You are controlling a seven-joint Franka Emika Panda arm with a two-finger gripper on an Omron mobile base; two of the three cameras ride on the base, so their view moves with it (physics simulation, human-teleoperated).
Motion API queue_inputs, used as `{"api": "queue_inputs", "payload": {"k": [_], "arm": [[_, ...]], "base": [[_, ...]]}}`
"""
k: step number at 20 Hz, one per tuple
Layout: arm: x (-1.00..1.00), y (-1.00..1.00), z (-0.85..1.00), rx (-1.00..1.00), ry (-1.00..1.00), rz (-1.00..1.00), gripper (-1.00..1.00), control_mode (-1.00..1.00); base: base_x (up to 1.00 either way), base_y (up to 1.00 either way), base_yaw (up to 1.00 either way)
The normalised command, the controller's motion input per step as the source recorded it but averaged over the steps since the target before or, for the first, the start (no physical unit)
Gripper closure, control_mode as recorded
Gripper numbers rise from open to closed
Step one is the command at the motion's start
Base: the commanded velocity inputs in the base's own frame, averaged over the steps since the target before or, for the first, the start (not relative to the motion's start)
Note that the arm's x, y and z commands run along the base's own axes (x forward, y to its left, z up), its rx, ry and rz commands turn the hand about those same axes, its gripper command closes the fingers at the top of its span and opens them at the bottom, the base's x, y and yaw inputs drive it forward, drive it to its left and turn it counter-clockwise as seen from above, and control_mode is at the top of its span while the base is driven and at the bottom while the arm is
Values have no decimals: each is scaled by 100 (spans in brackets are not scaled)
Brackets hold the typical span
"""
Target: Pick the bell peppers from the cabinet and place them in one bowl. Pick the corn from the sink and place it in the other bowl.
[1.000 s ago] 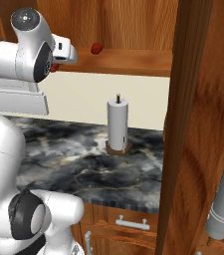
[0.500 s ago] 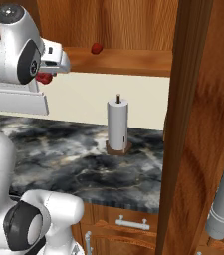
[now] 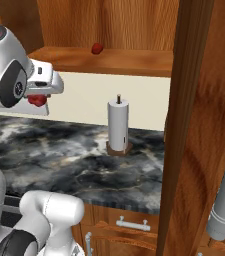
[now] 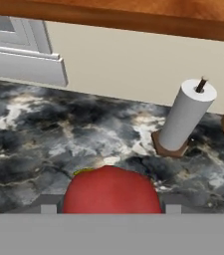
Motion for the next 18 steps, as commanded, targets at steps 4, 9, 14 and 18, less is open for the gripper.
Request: {"api": "queue_inputs", "payload": {"k": [4,9,14,18], "arm": [[-25,0,-63,-3,0,0,100,-100],[-10,2,-39,-1,0,0,100,-100],[-3,3,-16,-2,2,0,100,-100],[0,8,-29,-3,2,0,100,-100]], "base": [[0,0,0],[0,0,0],[0,0,0],[0,0,0]]}}
